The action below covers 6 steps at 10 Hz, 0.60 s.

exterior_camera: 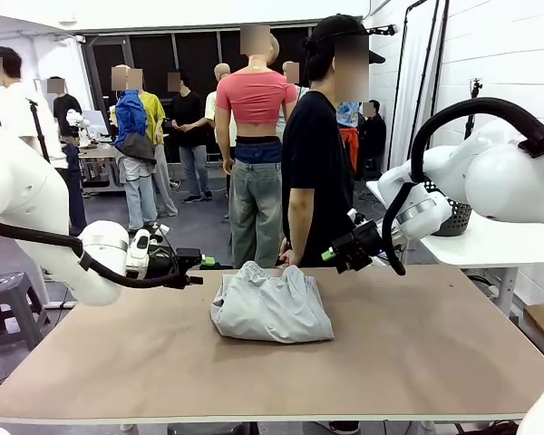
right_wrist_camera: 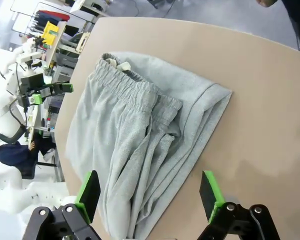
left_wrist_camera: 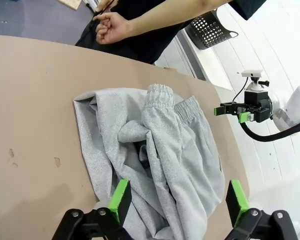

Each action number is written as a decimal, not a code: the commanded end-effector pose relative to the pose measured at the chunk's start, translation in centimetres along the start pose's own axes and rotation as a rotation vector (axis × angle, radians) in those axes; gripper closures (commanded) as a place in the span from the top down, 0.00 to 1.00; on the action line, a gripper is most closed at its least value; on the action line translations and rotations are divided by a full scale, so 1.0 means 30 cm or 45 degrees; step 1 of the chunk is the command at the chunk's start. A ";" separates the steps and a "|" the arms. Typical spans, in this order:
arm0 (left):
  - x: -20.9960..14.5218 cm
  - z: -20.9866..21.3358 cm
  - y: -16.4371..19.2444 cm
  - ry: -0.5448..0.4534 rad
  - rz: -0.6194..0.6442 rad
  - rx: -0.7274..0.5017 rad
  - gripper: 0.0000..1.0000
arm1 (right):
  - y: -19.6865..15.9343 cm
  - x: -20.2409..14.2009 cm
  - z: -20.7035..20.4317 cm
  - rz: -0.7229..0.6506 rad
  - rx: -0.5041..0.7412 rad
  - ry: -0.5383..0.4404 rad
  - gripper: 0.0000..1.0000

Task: Fold the training pants.
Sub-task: Fold the Training pants in half.

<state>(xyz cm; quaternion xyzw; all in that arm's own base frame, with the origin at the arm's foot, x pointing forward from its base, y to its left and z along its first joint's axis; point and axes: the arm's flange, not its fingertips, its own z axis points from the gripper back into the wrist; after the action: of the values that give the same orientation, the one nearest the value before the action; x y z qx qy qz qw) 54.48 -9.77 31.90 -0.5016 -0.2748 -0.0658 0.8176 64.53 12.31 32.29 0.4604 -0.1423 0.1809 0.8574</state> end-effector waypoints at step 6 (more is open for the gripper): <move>0.021 -0.003 -0.005 0.011 -0.005 0.002 1.00 | -0.003 0.023 0.001 0.008 -0.010 -0.006 1.00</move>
<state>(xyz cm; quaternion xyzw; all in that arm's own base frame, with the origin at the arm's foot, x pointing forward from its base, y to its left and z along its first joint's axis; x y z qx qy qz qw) 54.63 -9.77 32.07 -0.5013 -0.2762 -0.0674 0.8172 64.79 12.27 32.64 0.4600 -0.1463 0.1822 0.8566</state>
